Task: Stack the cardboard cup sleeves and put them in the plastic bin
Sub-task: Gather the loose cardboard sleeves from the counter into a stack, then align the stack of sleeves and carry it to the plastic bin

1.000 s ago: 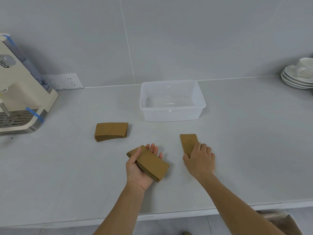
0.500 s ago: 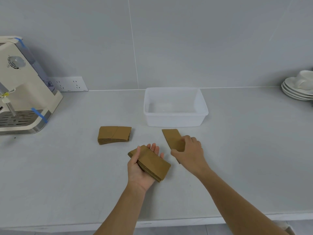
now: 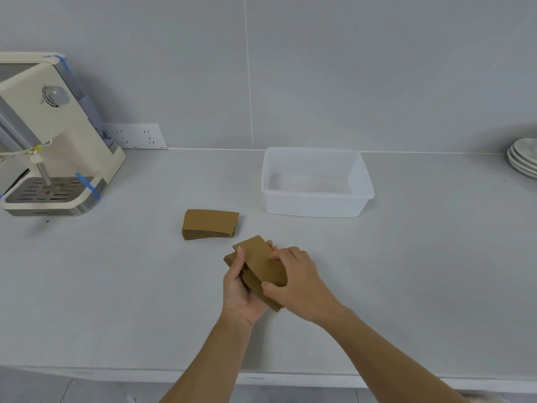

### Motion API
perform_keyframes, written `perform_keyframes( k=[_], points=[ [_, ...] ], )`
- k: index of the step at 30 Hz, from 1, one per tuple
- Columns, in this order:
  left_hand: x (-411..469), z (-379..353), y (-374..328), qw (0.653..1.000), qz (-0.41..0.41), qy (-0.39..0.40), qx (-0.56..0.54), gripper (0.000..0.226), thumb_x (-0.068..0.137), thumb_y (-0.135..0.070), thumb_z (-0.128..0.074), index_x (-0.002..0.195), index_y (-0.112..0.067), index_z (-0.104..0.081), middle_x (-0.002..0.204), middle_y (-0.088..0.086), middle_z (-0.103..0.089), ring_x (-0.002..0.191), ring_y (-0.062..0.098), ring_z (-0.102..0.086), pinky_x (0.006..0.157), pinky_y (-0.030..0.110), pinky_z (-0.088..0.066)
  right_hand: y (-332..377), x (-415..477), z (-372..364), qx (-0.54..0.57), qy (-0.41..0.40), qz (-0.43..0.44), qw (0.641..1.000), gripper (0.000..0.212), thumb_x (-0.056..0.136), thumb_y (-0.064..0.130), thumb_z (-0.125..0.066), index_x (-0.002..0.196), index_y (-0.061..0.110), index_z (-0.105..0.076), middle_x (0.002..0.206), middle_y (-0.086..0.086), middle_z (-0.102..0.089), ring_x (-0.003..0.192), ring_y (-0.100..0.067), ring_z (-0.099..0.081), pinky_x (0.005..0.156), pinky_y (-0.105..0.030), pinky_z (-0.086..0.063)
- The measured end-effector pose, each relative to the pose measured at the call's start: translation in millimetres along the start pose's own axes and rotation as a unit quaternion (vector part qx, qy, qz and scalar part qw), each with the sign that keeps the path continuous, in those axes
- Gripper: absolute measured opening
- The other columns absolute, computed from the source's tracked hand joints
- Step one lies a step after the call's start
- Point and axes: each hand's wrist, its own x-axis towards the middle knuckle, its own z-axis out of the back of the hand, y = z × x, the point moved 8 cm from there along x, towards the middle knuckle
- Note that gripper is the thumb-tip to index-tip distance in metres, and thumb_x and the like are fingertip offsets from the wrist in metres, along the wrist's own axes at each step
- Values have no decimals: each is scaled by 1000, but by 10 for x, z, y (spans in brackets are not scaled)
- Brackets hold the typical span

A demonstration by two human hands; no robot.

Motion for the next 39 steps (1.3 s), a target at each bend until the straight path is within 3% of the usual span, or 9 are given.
perform_keyframes(
  k=[6, 12, 19, 22, 25, 30, 36, 39],
  points=[
    [-22, 18, -3, 1000, -4, -7, -17, 55, 58, -37, -84, 102, -7, -71, 108, 6, -70, 104, 20, -65, 90, 40, -51, -52, -34, -125, -6, 8, 3, 1000, 48, 75, 34, -55, 120, 23, -45, 117, 4, -43, 106, -11, -34, 95, -25, -27],
    [-47, 24, -1, 999, -13, -22, -23, 55, 63, -33, -79, 110, -10, -62, 107, 7, -70, 103, 22, -65, 85, 39, -55, -81, -48, -152, -14, 13, 17, 1000, 47, 75, 34, -53, 120, 24, -46, 116, 5, -44, 103, -11, -34, 91, -22, -24],
    [-76, 22, 15, 999, 3, -37, 12, 32, 74, -23, -68, 102, -12, -62, 99, 5, -66, 100, 21, -59, 91, 39, -48, -122, -62, -141, -19, 35, 27, 999, 47, 78, 42, -55, 121, 24, -48, 120, 7, -46, 111, -10, -37, 96, -24, -25],
    [-84, 19, 0, 998, 12, -45, 30, 27, 72, -20, -68, 97, -12, -62, 96, 4, -61, 94, 22, -56, 93, 38, -44, -130, -34, -58, -8, 51, 34, 998, 40, 80, 42, -57, 116, 25, -54, 116, 8, -49, 108, -8, -39, 95, -24, -25],
    [-100, 21, -30, 996, 31, -49, 72, 27, 70, -19, -73, 94, -11, -66, 94, 6, -63, 91, 24, -57, 89, 42, -46, -137, 21, 99, 39, 56, 33, 997, 29, 80, 38, -60, 107, 28, -58, 109, 14, -53, 100, -5, -47, 87, -20, -34],
    [-126, -5, 23, 992, 75, -30, 96, 40, 59, -15, -81, 96, -6, -70, 88, 11, -71, 78, 24, -68, 81, 43, -55, -99, 183, 365, 51, 46, 45, 997, 26, 81, 31, -63, 106, 26, -59, 104, 11, -60, 93, 0, -52, 73, -10, -37],
    [-210, -86, 109, 978, 130, 31, 162, 43, 63, -12, -77, 104, -5, -67, 91, 12, -69, 81, 26, -65, 79, 44, -53, -51, 284, 437, 104, 97, 32, 989, 22, 79, 23, -68, 99, 30, -62, 98, 18, -62, 94, 2, -56, 75, -14, -42],
    [-249, -146, 162, 968, 162, 63, 182, 45, 64, -12, -76, 107, -3, -63, 92, 13, -67, 82, 25, -64, 79, 44, -53, -35, 294, 405, 153, 128, 14, 980, 25, 77, 21, -71, 101, 25, -64, 103, 10, -66, 98, 0, -57, 77, -15, -45]
  ],
)
